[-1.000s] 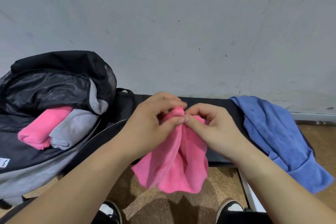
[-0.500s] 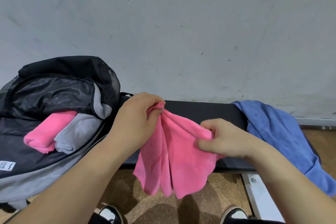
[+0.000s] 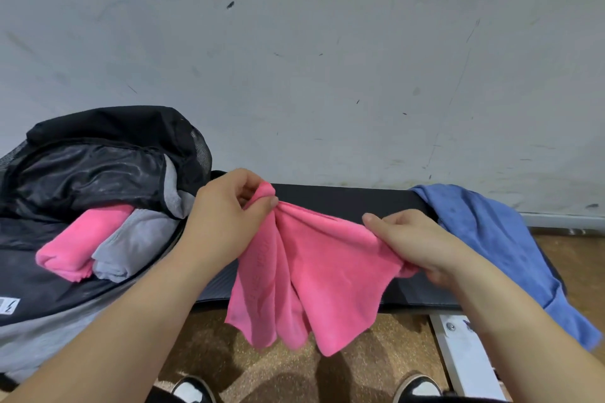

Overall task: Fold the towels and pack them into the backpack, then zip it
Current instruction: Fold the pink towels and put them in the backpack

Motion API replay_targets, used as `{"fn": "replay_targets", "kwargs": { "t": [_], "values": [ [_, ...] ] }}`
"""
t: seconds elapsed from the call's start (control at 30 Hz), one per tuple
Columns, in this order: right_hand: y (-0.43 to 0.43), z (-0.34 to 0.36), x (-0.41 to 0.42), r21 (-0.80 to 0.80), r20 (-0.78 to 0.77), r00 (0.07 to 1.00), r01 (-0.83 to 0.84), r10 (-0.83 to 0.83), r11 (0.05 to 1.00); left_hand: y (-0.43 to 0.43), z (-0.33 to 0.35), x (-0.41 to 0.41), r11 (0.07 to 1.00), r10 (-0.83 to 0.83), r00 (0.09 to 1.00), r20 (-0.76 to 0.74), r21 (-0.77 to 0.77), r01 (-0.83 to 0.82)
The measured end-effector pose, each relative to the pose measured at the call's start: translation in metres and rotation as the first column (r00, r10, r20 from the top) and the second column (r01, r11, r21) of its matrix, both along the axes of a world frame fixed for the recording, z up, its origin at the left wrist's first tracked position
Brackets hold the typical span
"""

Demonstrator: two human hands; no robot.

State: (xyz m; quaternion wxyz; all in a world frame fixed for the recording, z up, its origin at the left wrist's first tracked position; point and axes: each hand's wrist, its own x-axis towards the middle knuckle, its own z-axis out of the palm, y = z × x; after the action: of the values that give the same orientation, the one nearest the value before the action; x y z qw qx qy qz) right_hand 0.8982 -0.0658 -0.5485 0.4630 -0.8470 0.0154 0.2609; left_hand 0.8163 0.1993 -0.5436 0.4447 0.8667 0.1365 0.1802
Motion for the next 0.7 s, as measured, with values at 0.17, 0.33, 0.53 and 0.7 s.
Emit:
{"fn": "replay_targets", "kwargs": {
  "t": [0.17, 0.33, 0.53, 0.7],
  "values": [
    [0.004, 0.002, -0.002, 0.066, 0.107, 0.992, 0.059, -0.066, 0.996, -0.006, 0.001, 0.001, 1.0, 0.0, 1.0, 0.008, -0.016, 0.0],
    [0.01, 0.004, -0.008, 0.087, 0.386, 0.915, 0.092, -0.119, 0.992, -0.019, 0.006, 0.0, 0.975, 0.009, 0.997, 0.079, -0.222, 0.009],
    [0.022, 0.012, -0.03, 0.5, 0.253, 0.964, -0.061, -0.079, 0.864, -0.061, 0.0, -0.01, 0.915, -0.206, 0.976, 0.07, -0.34, 0.217],
    [0.029, 0.009, -0.038, 0.603, 0.138, 0.986, -0.006, -0.098, 0.798, -0.066, 0.001, -0.009, 0.874, -0.207, 0.977, 0.06, -0.437, 0.212]
  ]
}}
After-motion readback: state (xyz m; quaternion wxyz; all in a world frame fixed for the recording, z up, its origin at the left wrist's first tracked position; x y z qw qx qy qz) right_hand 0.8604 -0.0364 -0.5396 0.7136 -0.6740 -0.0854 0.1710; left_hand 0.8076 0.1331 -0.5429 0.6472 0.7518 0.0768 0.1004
